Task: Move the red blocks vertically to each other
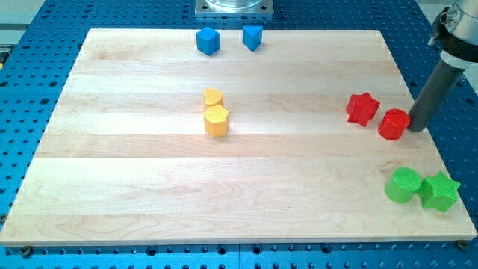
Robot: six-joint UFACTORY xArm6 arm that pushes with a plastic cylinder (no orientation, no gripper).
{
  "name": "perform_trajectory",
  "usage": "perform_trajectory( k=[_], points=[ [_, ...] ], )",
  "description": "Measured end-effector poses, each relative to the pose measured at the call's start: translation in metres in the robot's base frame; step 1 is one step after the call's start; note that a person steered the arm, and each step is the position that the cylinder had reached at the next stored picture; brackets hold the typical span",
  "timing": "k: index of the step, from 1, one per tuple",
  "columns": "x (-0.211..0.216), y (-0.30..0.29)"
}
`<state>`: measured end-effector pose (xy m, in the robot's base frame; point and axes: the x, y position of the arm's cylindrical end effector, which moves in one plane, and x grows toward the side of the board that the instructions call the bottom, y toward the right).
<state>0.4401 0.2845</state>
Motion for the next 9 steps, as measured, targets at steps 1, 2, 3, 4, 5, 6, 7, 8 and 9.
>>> perform_trajectory(
  k=[1,2,3,4,5,6,7,8,9],
  points=[
    [-0.011,-0.006],
    [0.006,-0.013],
    [0.001,-0.012],
    [-0.070,-0.011],
    [-0.094,-0.076],
    [-0.054,-0.121],
    [-0.007,-0.143],
    [0.003,-0.115],
    [-0.004,-0.109]
  ],
)
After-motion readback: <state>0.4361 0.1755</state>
